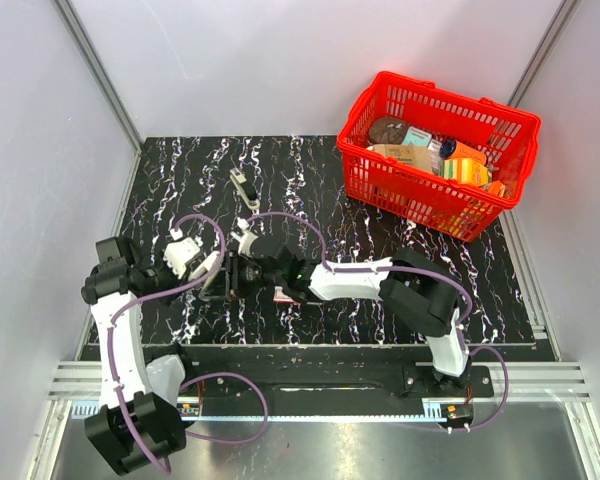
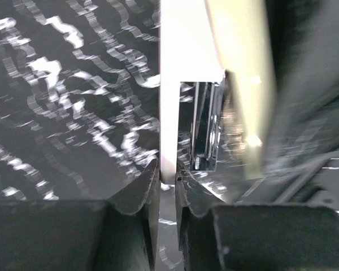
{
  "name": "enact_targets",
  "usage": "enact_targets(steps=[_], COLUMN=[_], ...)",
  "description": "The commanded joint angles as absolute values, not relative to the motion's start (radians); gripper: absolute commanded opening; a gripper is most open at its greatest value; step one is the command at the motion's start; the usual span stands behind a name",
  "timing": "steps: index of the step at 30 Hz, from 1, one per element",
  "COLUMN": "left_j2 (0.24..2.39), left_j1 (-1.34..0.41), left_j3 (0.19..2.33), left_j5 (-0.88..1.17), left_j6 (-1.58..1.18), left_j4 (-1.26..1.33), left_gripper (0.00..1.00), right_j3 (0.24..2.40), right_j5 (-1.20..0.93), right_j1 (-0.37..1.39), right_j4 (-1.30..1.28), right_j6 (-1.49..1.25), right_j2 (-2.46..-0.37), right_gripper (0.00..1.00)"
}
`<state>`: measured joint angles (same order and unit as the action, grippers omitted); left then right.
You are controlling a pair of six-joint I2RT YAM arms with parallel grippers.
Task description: Unload the staples from the stapler
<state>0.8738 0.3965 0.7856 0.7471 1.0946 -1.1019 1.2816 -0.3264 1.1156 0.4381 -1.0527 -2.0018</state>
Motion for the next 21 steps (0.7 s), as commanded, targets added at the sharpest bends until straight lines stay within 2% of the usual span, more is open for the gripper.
enact_targets(steps=[1, 11, 21], left_j2=[0.824, 0.868, 0.694], left_j1=[0.416, 0.416, 0.411], left_j3=[0.753, 0.741, 0.572], left_j5=[0.571, 0.518, 0.594], left_j6=[1.1, 1.153, 1.477], left_j4=[-0.804, -0.71, -0.519], left_gripper=[0.0, 0.0, 0.02], right_j3=[1.209, 1.173, 1.269], right_j5=[-0.4, -0.4, -0.356], right_j1=[1.077, 1.031, 1.029], right_j4=[0.397, 0.281, 0.137], right_j6=[-1.005, -0.855, -0.634], right_j2=[-1.914, -1.85, -1.833], right_gripper=[0.0, 0.0, 0.0])
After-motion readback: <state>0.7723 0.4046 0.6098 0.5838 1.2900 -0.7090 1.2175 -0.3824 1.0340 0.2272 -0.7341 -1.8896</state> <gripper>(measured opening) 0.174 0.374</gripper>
